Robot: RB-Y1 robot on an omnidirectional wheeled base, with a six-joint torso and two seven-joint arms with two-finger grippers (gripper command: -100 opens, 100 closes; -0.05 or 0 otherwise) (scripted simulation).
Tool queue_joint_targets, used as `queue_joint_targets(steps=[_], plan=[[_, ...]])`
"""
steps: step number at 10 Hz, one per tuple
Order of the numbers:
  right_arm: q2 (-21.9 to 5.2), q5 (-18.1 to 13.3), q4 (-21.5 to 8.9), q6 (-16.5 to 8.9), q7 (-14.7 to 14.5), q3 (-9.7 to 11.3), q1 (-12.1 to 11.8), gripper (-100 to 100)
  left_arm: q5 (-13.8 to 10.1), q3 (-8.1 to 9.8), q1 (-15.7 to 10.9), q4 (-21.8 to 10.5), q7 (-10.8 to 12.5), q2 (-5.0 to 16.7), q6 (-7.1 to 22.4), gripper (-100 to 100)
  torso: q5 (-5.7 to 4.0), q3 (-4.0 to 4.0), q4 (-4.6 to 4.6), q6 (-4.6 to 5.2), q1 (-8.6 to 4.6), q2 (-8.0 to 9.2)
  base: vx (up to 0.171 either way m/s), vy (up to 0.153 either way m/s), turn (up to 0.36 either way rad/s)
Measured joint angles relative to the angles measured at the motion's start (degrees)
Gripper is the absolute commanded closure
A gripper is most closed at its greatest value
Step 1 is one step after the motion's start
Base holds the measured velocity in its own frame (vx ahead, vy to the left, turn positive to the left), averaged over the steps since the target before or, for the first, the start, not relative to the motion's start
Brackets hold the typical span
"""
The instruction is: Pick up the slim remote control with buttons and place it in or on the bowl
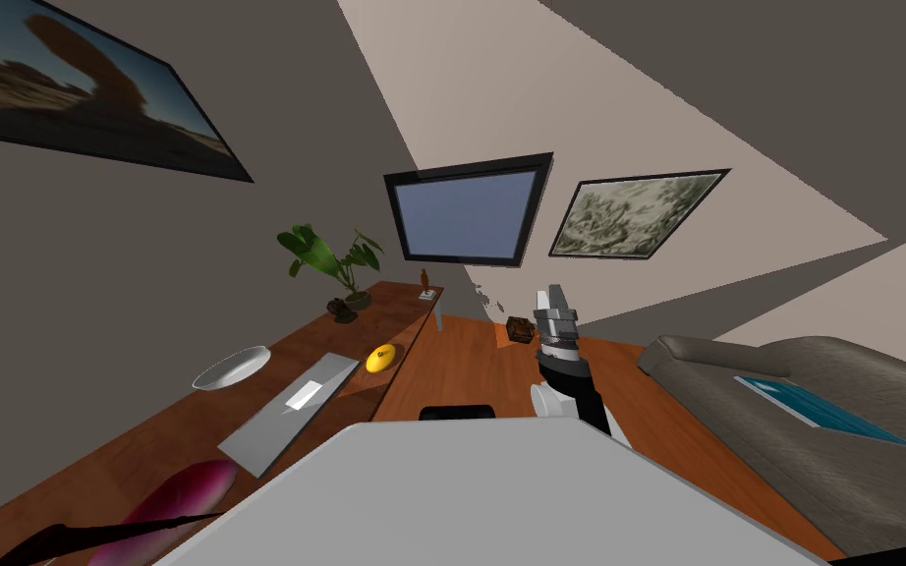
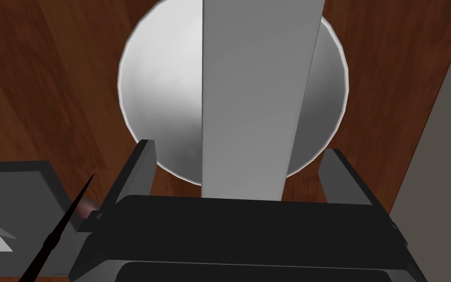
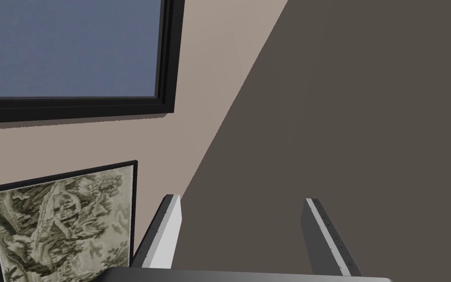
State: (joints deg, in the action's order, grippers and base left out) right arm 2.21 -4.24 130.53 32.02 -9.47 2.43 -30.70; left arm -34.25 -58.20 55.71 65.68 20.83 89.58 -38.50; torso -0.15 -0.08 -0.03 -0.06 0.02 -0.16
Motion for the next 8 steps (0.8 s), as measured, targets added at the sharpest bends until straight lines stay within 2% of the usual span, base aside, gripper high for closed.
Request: queue_joint_targets(steps=[2, 3, 4, 8], plan=[[0.0, 0.0, 0.0, 0.0, 0.0, 0.0, 0.0, 0, 0.0, 0.00, 0.0, 0.0, 0.0, 0.0, 0.0, -100, 0.00, -0.03, -0.01, 0.00, -0.01, -0.04, 0.000, 0.000, 0.000], [0.0, 0.0, 0.0, 0.0, 0.0, 0.0, 0.0, 0, 0.0, 0.00, 0.0, 0.0, 0.0, 0.0, 0.0, 0, -0.01, -0.03, -0.01, 0.00, -0.02, -0.05, 0.000, 0.000, 0.000], [0.0, 0.0, 0.0, 0.0, 0.0, 0.0, 0.0, 0, 0.0, 0.00, 0.0, 0.0, 0.0, 0.0, 0.0, -100, -0.01, -0.03, -0.01, 0.00, -0.02, -0.05, -0.020, -0.015, 0.011], [0.0, 0.0, 0.0, 0.0, 0.0, 0.0, 0.0, 0, -1.9, -0.72, 1.2, 1.5, 0.7, 4.5, -2.6, -100, -0.04, 0.02, 0.01, 0.00, -0.12, 0.04, -0.032, -0.025, 0.010]])
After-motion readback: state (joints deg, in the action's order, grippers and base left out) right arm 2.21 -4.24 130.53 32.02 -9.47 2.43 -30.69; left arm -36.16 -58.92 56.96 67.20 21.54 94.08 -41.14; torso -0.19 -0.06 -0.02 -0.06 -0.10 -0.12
